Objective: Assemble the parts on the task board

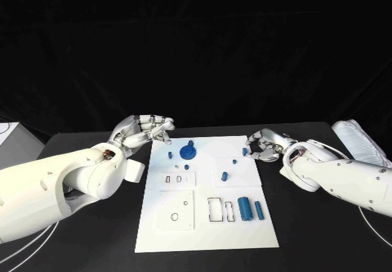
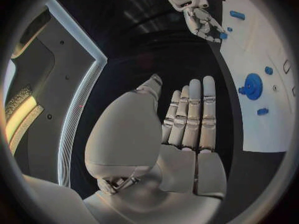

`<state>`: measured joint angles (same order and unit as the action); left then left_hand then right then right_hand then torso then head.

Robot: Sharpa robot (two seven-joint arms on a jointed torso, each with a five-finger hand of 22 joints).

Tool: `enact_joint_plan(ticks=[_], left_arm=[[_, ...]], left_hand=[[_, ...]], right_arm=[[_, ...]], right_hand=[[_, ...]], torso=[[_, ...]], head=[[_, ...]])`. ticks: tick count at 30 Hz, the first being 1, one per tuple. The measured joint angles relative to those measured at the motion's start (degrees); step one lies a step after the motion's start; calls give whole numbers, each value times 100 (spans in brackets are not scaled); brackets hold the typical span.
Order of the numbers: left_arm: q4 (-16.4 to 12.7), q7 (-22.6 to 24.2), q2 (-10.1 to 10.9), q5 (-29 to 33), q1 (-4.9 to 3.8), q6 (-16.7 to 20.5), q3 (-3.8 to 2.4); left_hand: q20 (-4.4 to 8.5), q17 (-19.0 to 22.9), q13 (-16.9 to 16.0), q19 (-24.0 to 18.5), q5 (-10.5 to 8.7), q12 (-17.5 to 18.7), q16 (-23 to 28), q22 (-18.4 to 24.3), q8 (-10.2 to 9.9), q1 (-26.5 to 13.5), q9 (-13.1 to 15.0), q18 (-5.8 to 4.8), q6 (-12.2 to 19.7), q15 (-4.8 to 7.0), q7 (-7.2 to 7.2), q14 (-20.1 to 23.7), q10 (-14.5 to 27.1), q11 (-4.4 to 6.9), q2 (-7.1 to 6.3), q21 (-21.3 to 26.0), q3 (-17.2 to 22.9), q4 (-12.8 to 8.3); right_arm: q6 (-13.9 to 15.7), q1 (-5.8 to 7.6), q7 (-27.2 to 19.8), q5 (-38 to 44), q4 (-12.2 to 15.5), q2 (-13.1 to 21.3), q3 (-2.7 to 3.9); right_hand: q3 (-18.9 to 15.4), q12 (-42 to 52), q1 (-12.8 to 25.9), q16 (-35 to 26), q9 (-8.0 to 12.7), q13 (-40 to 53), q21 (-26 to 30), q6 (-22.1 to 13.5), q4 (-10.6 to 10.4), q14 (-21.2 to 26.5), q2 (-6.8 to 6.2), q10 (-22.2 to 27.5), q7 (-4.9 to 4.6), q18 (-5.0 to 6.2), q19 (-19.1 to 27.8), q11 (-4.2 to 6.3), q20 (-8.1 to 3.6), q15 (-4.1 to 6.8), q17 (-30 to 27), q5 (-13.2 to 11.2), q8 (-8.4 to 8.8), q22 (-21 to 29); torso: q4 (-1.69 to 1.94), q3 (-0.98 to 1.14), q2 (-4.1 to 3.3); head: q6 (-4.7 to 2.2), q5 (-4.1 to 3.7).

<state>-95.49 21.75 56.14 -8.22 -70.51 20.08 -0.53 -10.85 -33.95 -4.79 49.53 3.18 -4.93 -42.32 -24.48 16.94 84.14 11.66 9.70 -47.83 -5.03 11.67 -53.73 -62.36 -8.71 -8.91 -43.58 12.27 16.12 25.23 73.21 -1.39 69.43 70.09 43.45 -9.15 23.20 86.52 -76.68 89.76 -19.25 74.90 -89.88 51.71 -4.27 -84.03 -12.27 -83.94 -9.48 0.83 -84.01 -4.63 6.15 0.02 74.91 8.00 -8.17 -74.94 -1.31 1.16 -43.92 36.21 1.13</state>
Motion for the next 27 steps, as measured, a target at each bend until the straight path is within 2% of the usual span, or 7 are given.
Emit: enact_joint_plan(ticks=[2,9,11,27], left_arm=[[2,0,5,0,0,0,0],[5,-3,15,0,0,0,0],[5,-3,14,0,0,0,0],[11,-7,14,0,0,-1,0]], left_hand=[[0,0,0,0,0,0,0,0,0,0,2,0,0,0,0,0,0,0,0,0,0,0],[0,1,0,0,0,0,0,-7,0,0,1,0,0,0,0,0,0,0,0,1,0,0],[0,1,0,0,0,0,0,-7,0,0,1,0,0,0,0,0,0,0,0,1,0,0],[0,-4,1,0,0,0,0,-11,0,0,0,0,0,0,0,0,0,0,0,-3,0,0]], right_arm=[[-6,-6,15,3,-7,-4,0],[-18,-18,49,11,-11,-28,4],[-19,-20,57,14,-12,-38,4],[-18,-25,76,56,-41,-117,3]], right_hand=[[16,0,36,0,-7,0,0,45,-16,0,36,0,-4,0,0,0,0,0,0,0,0,0],[31,0,36,0,-16,5,0,71,0,0,37,0,7,0,0,0,0,0,0,0,0,1],[46,0,37,0,-16,5,0,92,-15,0,37,0,-13,0,0,0,0,0,0,0,-3,1],[93,0,37,0,-29,4,0,166,0,0,82,0,1,0,0,0,0,0,0,0,-45,2]], torso=[[-1,0,0],[-17,7,10],[-16,7,11],[-11,9,8]], head=[[16,-1],[41,24],[41,24],[53,9]])
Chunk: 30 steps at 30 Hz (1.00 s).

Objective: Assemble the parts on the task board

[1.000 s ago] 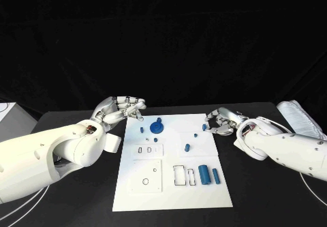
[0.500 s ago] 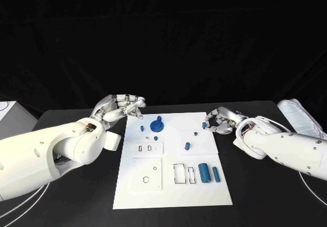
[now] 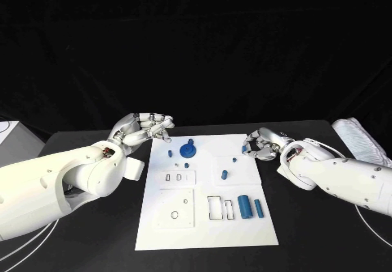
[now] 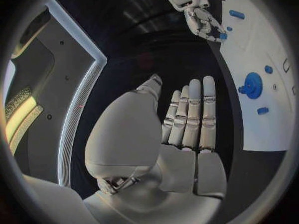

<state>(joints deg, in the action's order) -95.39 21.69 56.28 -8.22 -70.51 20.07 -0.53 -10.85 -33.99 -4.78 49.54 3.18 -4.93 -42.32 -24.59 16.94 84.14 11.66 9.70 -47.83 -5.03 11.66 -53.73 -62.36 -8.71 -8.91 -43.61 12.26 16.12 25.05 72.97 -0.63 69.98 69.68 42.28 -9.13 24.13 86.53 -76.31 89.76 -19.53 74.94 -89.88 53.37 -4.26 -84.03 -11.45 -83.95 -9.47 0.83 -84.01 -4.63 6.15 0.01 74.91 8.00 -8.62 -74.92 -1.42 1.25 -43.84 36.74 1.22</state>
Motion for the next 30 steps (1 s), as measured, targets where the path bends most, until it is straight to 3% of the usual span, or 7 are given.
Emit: enact_joint_plan(ticks=[26,30], left_arm=[[-1,-14,2,0,0,0,0],[-1,-17,6,0,0,0,0]], left_hand=[[0,2,1,0,0,0,0,-10,0,0,-2,0,0,0,0,0,0,0,0,-17,0,0],[0,2,1,0,0,0,0,-9,0,0,-2,0,0,0,0,0,0,0,0,-17,0,0]], right_arm=[[-27,0,13,36,-46,-100,0],[-43,0,19,37,-46,-104,1]], right_hand=[[33,31,0,0,1,-2,0,0,0,0,0,0,0,0,0,0,0,0,0,0,0,1],[87,52,37,0,-8,-2,0,106,-2,3,37,0,43,0,0,0,0,3,0,-1,-27,2]], torso=[[3,0,0],[3,0,0]], head=[[-7,11],[-4,12]])
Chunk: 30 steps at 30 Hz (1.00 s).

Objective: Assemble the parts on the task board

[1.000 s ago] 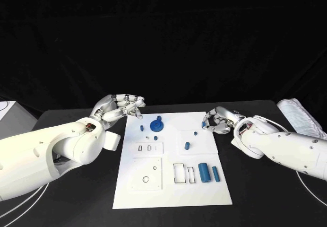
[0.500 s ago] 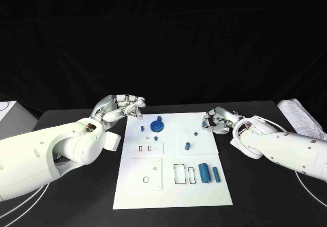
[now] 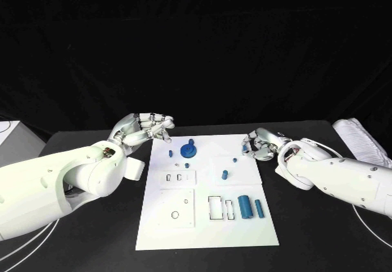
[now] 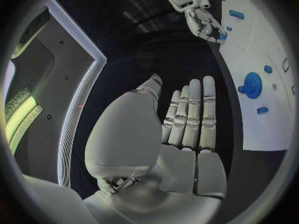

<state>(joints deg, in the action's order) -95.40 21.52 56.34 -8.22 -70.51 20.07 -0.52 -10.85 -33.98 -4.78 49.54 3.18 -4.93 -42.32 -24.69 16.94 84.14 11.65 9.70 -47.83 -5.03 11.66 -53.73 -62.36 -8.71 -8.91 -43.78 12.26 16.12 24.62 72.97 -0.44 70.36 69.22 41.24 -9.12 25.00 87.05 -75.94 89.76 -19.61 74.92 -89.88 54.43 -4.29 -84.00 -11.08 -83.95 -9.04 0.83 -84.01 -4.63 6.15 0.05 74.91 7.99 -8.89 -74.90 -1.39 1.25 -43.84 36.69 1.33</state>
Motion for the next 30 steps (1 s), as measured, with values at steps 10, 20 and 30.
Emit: enact_joint_plan(ticks=[10,20,30], left_arm=[[-4,-6,9,0,0,1,0],[-5,-9,16,0,0,1,0],[16,-11,13,0,0,1,0]], left_hand=[[0,1,0,0,0,0,0,1,0,0,0,0,0,0,0,0,0,0,0,0,0,0],[-20,-2,0,-20,0,0,0,-9,0,0,4,0,0,-20,0,20,0,0,0,-26,0,0],[1,-4,0,-41,0,0,0,-8,0,0,3,-1,0,-20,0,20,0,0,0,-26,0,0]], right_arm=[[-23,2,22,7,-7,-4,2],[137,0,40,15,33,-13,0],[364,161,176,23,405,88,15]], right_hand=[[150,18,45,0,-67,0,0,284,34,-3,105,-5,124,0,0,97,-83,102,0,33,-166,-5],[261,46,129,0,-98,-1,0,436,51,-3,205,-16,213,0,-1,211,-166,183,0,-127,-366,-4],[269,46,176,0,-125,-1,0,444,42,-3,217,-16,221,0,-1,211,-165,183,0,-160,-366,-3]], torso=[[-3,1,0],[-3,8,-3],[-7,4,8]], head=[[8,7],[16,7],[32,26]])
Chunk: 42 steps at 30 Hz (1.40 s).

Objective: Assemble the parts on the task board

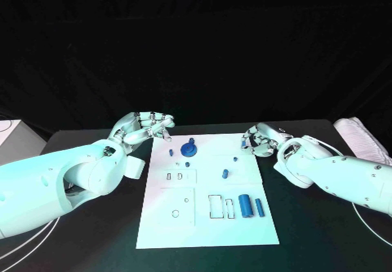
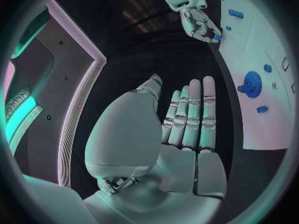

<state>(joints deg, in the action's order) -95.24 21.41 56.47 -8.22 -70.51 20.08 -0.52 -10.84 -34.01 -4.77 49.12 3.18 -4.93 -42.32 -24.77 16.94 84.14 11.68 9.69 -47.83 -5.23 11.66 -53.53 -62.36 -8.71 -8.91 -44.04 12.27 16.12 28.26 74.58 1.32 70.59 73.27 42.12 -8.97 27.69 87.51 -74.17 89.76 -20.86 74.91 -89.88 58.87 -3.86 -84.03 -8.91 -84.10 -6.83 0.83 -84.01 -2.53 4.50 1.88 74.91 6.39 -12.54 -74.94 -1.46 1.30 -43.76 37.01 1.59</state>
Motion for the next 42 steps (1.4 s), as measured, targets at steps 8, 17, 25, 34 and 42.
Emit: enact_joint_plan(ticks=[8,17,25,34,42], left_arm=[[62,-7,-11,0,0,4,1],[116,-60,-56,-8,-1,25,1],[140,-121,-121,-15,-1,60,2],[145,-167,-141,-18,-2,95,3],[139,-189,-145,-20,-2,114,4]], left_hand=[[-10,-5,-48,-31,0,-41,-24,-39,-30,0,6,0,0,0,0,0,-119,51,0,-55,0,0],[20,-48,-146,-62,0,-232,-148,-106,-30,0,23,0,-41,75,-41,-75,-376,140,0,-190,16,16],[20,-86,-185,-61,0,-283,-227,-140,-30,0,31,0,-41,113,-41,-114,-433,163,0,-235,16,16],[20,-93,-191,-61,0,-283,-256,-147,-30,0,37,0,-62,112,-62,-154,-433,163,0,-262,16,16],[20,-101,-198,-61,0,-304,-260,-155,-30,0,36,0,-62,112,-62,-154,-433,163,0,-262,16,16]], right_arm=[[-50,276,374,44,801,7,17],[-116,272,1002,253,1437,-465,-2],[-145,40,1571,557,1488,-1070,-75],[-183,-263,2017,897,1238,-1494,-116],[-224,-388,2266,1151,1082,-1694,-125]], right_hand=[[18,0,16,0,0,0,0,-18,-18,0,16,0,-16,0,0,0,0,0,0,-8,1,1],[64,0,22,0,-4,0,0,-41,-1,0,23,0,-37,0,0,0,1,-1,0,-5,8,1],[81,0,20,0,-9,-1,0,-54,16,0,25,0,-34,0,1,0,1,-1,0,49,23,2],[80,0,20,0,-12,-1,0,-69,16,0,25,0,-46,0,1,-1,1,-1,0,49,-7,2],[80,0,20,0,-41,4,0,-79,15,0,24,0,-54,0,1,-1,1,-2,0,48,-7,3]], torso=[[-14,-21,25],[-14,-49,59],[-1,-97,100],[10,-110,107],[3,-105,103]], head=[[26,21],[104,87],[216,149],[255,231],[300,296]])
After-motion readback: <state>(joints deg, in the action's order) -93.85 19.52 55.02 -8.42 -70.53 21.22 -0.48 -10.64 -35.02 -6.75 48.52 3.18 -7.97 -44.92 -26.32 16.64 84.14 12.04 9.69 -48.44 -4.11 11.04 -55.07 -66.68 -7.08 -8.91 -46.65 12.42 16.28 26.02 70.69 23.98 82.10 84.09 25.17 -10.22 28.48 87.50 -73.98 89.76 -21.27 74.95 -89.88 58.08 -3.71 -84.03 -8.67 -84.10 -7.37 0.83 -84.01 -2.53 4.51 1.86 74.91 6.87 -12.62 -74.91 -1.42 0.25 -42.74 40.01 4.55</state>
